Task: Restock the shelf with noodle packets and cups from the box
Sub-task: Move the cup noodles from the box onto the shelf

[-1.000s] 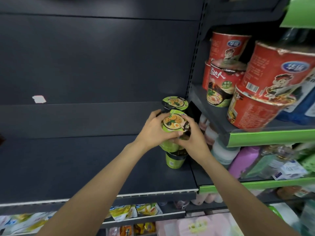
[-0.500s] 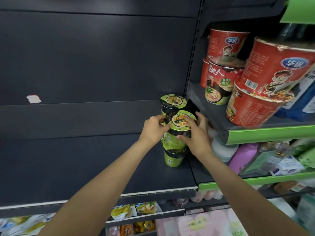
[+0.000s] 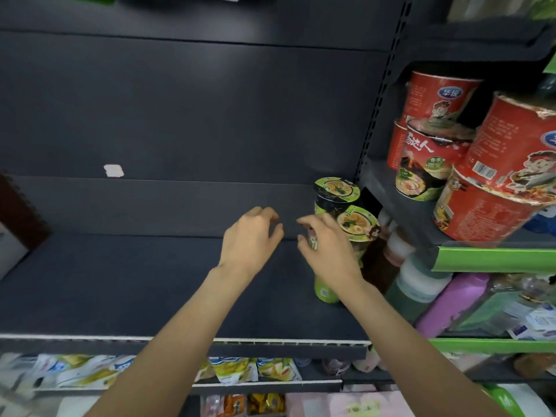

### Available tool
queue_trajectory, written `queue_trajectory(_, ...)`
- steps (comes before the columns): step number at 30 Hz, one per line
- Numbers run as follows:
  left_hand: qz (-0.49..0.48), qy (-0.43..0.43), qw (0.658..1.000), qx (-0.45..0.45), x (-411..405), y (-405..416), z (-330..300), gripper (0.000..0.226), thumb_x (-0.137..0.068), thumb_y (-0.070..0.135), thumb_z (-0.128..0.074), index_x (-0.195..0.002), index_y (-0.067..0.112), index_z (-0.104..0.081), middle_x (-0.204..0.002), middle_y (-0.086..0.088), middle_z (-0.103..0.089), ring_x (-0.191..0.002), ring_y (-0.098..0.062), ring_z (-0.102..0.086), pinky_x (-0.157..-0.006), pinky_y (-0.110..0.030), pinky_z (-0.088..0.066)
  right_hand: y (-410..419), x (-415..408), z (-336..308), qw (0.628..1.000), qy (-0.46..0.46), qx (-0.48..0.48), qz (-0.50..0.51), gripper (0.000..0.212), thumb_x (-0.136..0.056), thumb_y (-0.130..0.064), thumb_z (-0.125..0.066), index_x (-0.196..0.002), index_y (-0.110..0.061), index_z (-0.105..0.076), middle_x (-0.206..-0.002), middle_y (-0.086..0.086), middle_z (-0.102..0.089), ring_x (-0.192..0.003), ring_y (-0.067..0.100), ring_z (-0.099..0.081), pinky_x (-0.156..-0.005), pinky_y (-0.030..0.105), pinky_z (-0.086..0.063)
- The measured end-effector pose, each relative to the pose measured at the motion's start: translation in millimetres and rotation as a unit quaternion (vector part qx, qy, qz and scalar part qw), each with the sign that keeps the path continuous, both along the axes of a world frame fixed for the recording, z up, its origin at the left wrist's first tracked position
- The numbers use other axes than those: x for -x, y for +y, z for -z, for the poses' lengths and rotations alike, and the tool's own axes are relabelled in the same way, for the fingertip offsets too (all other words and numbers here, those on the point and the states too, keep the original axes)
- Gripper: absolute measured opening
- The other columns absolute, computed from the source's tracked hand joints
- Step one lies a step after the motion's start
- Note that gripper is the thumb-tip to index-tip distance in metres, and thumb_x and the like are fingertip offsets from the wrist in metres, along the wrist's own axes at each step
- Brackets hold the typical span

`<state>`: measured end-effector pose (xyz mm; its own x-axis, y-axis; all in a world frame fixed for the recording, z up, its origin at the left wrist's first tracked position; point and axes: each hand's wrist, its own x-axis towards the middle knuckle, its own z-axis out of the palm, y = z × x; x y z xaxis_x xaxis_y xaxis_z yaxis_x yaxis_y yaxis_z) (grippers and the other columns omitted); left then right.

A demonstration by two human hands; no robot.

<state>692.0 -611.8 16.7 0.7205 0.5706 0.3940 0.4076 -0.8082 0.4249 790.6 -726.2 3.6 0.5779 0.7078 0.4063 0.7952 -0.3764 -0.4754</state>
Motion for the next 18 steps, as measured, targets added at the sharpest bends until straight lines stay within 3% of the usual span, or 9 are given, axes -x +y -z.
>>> queue_trajectory(4, -0.051, 0.008, 0.998, -0.034, 59.5, 41.5, -1.3, 0.026, -0.095, 0.030, -0.047, -0.112, 0.015, -0.060, -0.105, -0.001, -0.062, -0.095, -0.019, -0.058, -0.075, -0.033, -0.048, 46.7, 47.6, -4.3, 0.998, 0.004, 0.024, -0.056, 0.024, -0.090, -0.023, -0.054, -0.113, -0.018, -0.061, -0.107, -0.001, -0.058, -0.102, 0.017, -0.056, -0.086, 0.037, -0.048)
queue_trajectory(14, -0.180, 0.066, 0.981, -0.011, 280.7, 181.2, 12.6, 0.024, -0.094, 0.031, -0.047, -0.108, 0.016, -0.059, -0.105, -0.004, -0.061, -0.097, -0.025, -0.057, -0.067, -0.030, -0.036, 201.9, 231.4, 0.1, 0.985, 0.051, 0.063, -0.153, 0.020, -0.090, -0.024, -0.054, -0.108, -0.019, -0.063, -0.103, -0.004, -0.060, -0.099, 0.014, -0.058, -0.085, 0.035, -0.049)
queue_trajectory(18, -0.183, 0.077, 0.980, 0.018, 370.2, 236.7, 18.2, 0.024, -0.094, 0.030, -0.048, -0.109, 0.015, -0.059, -0.105, -0.005, -0.062, -0.097, -0.026, -0.059, -0.070, -0.033, -0.045, 267.1, 312.6, 4.7, 0.979, 0.081, 0.070, -0.174, 0.019, -0.090, -0.023, -0.055, -0.106, -0.021, -0.064, -0.103, -0.004, -0.061, -0.098, 0.012, -0.058, -0.083, 0.032, -0.049)
